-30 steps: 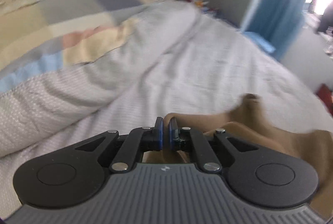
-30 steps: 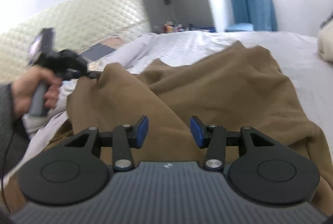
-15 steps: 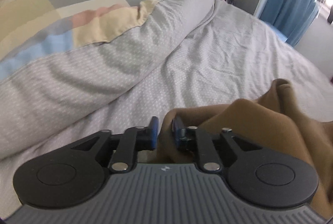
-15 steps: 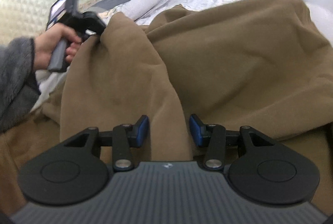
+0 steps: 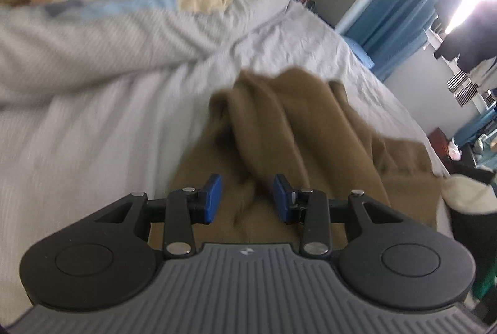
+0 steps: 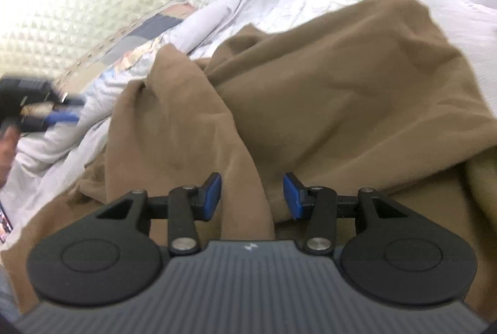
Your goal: Fold large clothes
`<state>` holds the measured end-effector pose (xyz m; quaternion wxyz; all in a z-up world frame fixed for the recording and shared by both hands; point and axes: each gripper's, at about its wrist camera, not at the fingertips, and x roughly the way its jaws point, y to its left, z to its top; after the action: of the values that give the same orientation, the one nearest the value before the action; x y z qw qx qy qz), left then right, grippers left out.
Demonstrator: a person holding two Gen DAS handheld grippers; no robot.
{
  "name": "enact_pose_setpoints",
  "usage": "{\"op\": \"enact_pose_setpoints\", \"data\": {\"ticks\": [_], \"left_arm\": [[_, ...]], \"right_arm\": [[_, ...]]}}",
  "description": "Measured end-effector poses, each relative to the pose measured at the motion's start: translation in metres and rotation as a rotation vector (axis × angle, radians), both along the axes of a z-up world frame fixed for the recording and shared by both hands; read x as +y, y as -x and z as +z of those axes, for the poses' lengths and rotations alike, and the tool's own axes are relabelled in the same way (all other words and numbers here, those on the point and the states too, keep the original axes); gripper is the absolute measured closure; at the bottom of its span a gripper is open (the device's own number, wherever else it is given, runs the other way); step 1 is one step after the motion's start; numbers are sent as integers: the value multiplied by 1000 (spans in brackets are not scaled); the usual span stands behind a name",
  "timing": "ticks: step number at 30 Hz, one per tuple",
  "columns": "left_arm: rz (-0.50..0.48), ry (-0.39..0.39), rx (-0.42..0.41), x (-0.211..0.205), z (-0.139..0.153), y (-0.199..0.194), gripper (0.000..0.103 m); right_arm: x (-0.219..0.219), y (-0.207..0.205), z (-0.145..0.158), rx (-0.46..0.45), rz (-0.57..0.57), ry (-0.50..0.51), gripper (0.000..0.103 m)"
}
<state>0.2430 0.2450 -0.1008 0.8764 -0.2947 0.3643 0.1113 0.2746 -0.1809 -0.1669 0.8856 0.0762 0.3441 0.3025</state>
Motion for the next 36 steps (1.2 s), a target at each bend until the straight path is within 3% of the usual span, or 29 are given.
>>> {"op": "enact_pose_setpoints", "data": {"ticks": [4, 8, 14, 20, 26, 29, 30, 33, 36], "left_arm": [[-3, 31, 33, -15, -9, 43, 58], [-21, 6, 96, -30, -26, 69, 55], [-97, -75, 239, -41, -50, 81, 56], [-119, -73, 314, -36, -57, 82, 57], [-127, -76, 322, -32, -49, 91, 61], [-109, -46, 290, -26, -43, 103, 61], [-103, -28, 269, -23, -39, 109, 59], [-64, -19, 230, -17, -30, 122, 43], [-41, 27, 179, -8, -25, 131, 41]], "right_arm": [[-16, 23, 24, 7, -30, -34, 56], [-35, 51, 35, 9, -85, 50, 57], [-85, 61, 38, 156, -205, 57, 56], [-118, 65, 43, 293, -282, 112, 56], [-127, 65, 31, 428, -317, 179, 56], [-132, 65, 27, 475, -325, 176, 45], [-136, 65, 26, 492, -330, 160, 43], [-143, 66, 27, 502, -345, 126, 41], [-156, 72, 35, 498, -360, 31, 29]]}}
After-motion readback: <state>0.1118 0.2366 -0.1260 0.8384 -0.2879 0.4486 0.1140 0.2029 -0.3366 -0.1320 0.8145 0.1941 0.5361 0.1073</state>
